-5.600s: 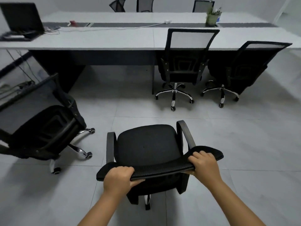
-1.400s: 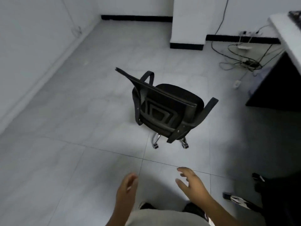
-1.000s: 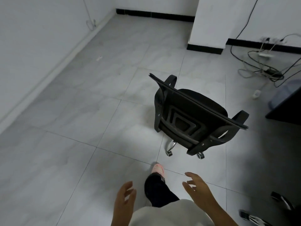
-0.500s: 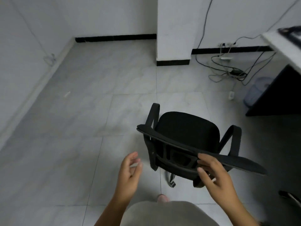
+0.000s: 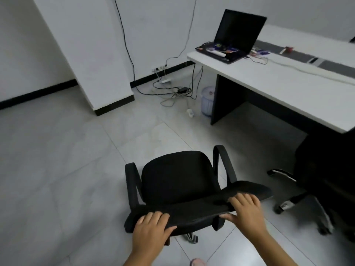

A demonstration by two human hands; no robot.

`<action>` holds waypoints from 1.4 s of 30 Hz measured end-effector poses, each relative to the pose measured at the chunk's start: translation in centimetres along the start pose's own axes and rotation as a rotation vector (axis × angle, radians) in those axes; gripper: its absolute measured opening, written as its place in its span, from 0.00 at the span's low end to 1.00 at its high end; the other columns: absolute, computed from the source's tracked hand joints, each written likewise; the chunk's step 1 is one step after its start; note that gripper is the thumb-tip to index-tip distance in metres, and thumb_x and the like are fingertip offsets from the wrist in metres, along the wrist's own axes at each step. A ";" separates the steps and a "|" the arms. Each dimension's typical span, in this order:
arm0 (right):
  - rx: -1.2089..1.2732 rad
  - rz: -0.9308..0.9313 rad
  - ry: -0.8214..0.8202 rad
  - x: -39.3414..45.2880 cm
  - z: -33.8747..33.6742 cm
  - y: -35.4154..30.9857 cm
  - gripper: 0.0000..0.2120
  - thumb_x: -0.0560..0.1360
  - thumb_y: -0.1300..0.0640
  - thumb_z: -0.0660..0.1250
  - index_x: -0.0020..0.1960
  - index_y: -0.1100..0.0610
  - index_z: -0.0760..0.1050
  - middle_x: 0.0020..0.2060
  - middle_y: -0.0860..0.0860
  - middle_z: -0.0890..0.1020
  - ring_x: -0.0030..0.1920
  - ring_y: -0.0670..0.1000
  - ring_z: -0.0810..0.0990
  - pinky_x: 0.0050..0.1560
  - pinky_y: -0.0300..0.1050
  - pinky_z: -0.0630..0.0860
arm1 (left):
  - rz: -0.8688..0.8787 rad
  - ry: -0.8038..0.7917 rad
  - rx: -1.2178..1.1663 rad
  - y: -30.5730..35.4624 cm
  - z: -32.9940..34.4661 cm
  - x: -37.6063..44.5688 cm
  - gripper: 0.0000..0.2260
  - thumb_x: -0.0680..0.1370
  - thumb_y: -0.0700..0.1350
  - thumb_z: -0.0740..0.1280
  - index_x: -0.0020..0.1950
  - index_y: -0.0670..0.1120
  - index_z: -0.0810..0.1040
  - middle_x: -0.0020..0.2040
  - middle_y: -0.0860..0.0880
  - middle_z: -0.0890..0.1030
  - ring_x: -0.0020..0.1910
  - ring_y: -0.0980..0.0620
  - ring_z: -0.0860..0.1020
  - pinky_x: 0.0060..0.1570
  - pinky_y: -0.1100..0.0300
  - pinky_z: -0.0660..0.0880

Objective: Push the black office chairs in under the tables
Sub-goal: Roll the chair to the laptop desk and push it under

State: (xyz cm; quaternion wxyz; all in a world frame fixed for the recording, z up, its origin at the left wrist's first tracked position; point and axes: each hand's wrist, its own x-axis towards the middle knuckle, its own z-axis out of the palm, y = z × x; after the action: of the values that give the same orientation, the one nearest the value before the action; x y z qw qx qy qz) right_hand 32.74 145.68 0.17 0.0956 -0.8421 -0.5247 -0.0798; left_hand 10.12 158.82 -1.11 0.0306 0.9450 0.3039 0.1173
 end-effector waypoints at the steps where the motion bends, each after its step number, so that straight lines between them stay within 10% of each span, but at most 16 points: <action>1: -0.002 0.011 -0.013 -0.4 0.1 -0.8 0.40 0.72 0.31 0.36 0.31 0.52 0.79 0.27 0.46 0.80 0.30 0.51 0.81 0.44 0.43 0.75 | 0.018 -0.005 0.003 -0.9 -0.1 -0.1 0.15 0.55 0.58 0.78 0.32 0.49 0.83 0.28 0.54 0.81 0.27 0.55 0.80 0.29 0.68 0.76; 10: -0.005 0.105 -0.031 -0.9 1.5 -8.7 0.25 0.44 0.36 0.78 0.26 0.55 0.78 0.20 0.48 0.76 0.22 0.50 0.76 0.27 0.34 0.72 | 0.210 -0.083 -0.027 -10.1 -1.5 4.8 0.20 0.46 0.61 0.79 0.32 0.53 0.83 0.30 0.58 0.82 0.28 0.59 0.80 0.35 0.66 0.77; 18: -0.037 0.150 0.225 1.4 2.7 -7.5 0.38 0.75 0.33 0.43 0.24 0.56 0.75 0.20 0.50 0.74 0.21 0.52 0.74 0.23 0.35 0.69 | 0.361 -0.138 -0.077 -11.0 0.2 10.6 0.20 0.46 0.64 0.78 0.29 0.53 0.82 0.26 0.59 0.80 0.26 0.60 0.78 0.32 0.71 0.71; 28: -0.077 0.166 0.209 9.8 4.8 -3.6 0.38 0.73 0.31 0.42 0.24 0.56 0.75 0.21 0.50 0.75 0.22 0.51 0.75 0.28 0.39 0.68 | 0.377 -0.097 -0.083 -11.7 1.7 19.9 0.20 0.46 0.61 0.79 0.27 0.50 0.81 0.24 0.57 0.79 0.24 0.59 0.78 0.29 0.71 0.72; 35: -0.034 0.201 0.082 18.0 6.3 -0.5 0.26 0.55 0.33 0.72 0.24 0.57 0.75 0.21 0.51 0.75 0.22 0.53 0.75 0.22 0.39 0.72 | 0.354 -0.132 -0.047 -12.5 2.5 27.9 0.18 0.47 0.61 0.80 0.28 0.53 0.80 0.25 0.59 0.78 0.24 0.59 0.77 0.29 0.70 0.73; 42: -0.009 0.198 0.120 24.2 7.4 3.0 0.32 0.62 0.29 0.53 0.24 0.56 0.75 0.20 0.50 0.74 0.20 0.51 0.74 0.20 0.36 0.69 | 0.371 -0.098 -0.034 -12.5 3.9 34.1 0.18 0.47 0.62 0.79 0.26 0.53 0.80 0.23 0.59 0.77 0.23 0.60 0.76 0.28 0.73 0.72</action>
State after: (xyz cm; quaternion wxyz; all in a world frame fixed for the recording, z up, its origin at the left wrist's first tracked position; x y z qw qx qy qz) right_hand 46.23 167.23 -1.52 0.1302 -0.8841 -0.4318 -0.1227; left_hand 30.83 188.93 0.45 0.0392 0.9887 0.1207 0.0800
